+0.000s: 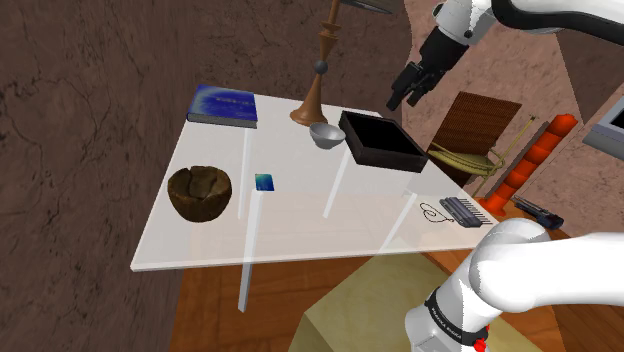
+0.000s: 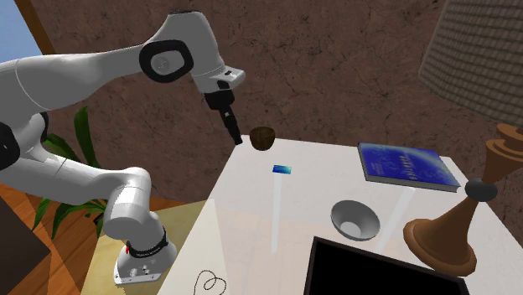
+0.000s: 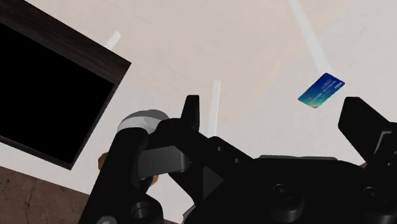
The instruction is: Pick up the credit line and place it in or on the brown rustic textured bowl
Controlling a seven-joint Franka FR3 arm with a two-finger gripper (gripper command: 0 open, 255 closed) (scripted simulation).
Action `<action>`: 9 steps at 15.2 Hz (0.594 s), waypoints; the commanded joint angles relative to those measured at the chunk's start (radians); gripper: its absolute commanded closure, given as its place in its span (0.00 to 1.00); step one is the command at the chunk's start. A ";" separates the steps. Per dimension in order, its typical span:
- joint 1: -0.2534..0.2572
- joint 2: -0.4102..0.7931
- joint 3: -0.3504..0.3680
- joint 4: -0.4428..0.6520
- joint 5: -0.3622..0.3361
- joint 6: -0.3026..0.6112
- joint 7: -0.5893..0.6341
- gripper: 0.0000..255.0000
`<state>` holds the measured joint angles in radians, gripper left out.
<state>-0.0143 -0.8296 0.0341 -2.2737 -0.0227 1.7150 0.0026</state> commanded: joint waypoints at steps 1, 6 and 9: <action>0.000 0.000 0.000 0.000 0.000 0.000 0.000 0.00; -0.014 0.104 0.084 -0.040 0.027 0.121 0.137 0.00; -0.025 0.183 0.134 -0.046 0.036 0.192 0.220 0.00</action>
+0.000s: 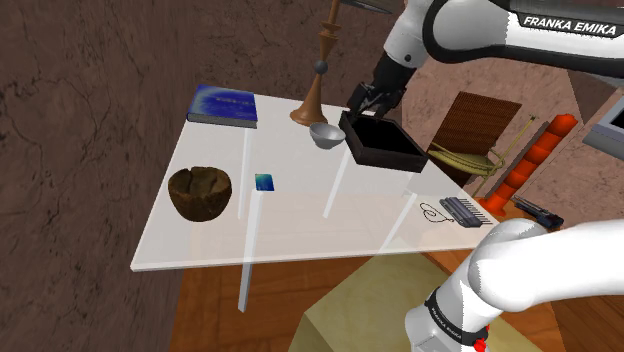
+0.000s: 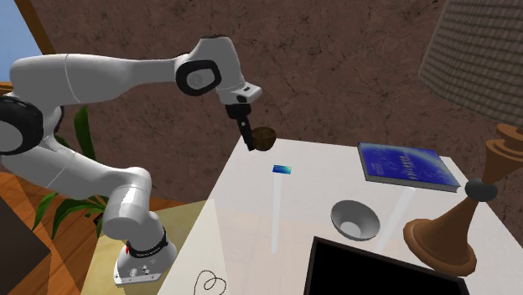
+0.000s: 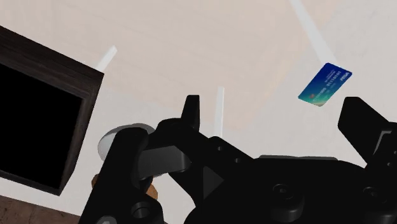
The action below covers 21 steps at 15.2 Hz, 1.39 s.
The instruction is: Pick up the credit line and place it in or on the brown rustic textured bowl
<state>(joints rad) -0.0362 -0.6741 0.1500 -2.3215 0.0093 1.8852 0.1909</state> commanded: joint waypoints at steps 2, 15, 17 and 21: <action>-0.012 0.086 0.051 0.006 0.005 0.067 0.087 0.00; -0.079 0.563 0.236 0.174 -0.115 0.289 0.493 0.00; -0.080 0.648 0.250 0.221 -0.156 0.305 0.562 0.00; -0.064 0.820 0.257 0.334 -0.240 0.322 0.692 0.00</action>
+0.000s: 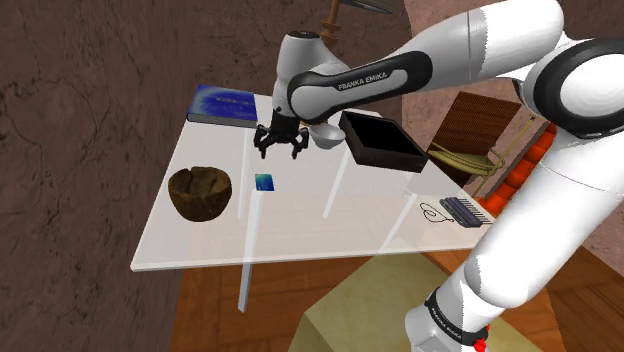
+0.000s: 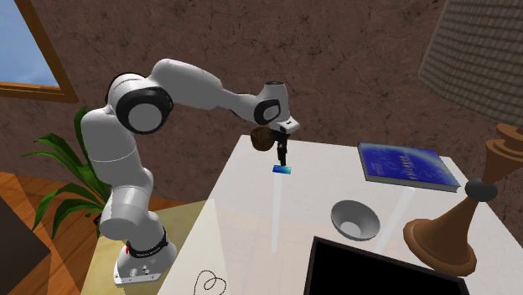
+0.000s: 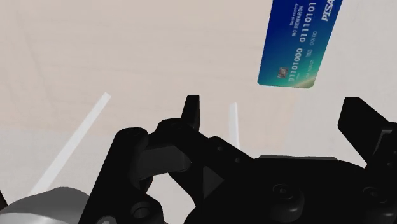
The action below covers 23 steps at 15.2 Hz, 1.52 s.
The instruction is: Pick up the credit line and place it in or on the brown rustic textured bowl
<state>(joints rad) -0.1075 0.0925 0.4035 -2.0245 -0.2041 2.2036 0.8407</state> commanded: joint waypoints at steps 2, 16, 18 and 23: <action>0.026 0.139 -0.005 0.101 -0.065 0.004 0.100 0.00; 0.046 0.254 -0.032 0.123 -0.124 0.079 0.157 0.00; 0.046 0.254 -0.032 0.123 -0.124 0.079 0.157 0.00; 0.047 0.252 -0.032 0.122 -0.123 0.078 0.158 1.00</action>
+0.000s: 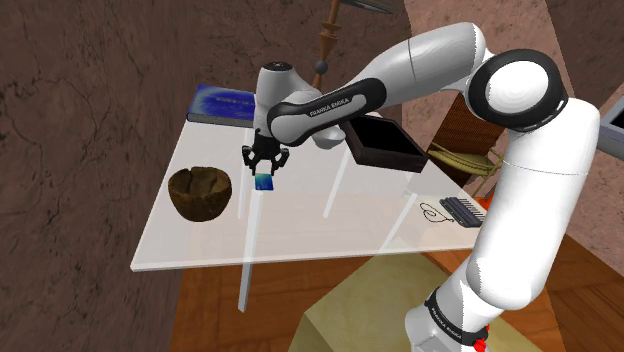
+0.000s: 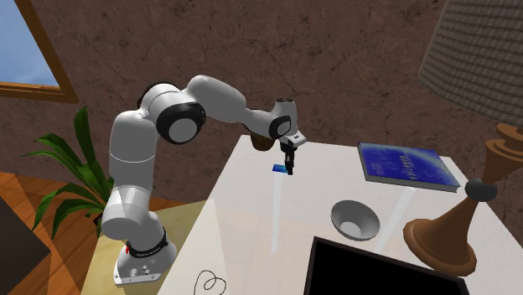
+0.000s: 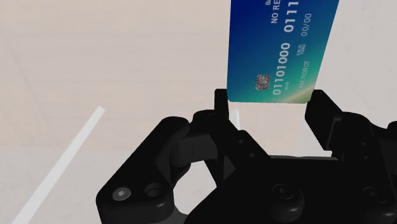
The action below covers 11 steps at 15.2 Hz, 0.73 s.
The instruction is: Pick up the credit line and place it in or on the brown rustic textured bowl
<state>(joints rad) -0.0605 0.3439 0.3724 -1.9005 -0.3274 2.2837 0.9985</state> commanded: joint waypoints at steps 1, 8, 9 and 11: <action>0.000 0.001 -0.001 -0.002 0.000 -0.001 0.000 1.00; -0.004 -0.012 0.003 0.007 0.010 -0.022 -0.009 1.00; -0.005 -0.019 0.005 0.012 0.015 -0.033 -0.013 1.00; -0.007 -0.033 0.009 0.021 0.025 -0.054 -0.022 1.00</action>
<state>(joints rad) -0.0668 0.3160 0.3800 -1.8856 -0.3068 2.2405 0.9806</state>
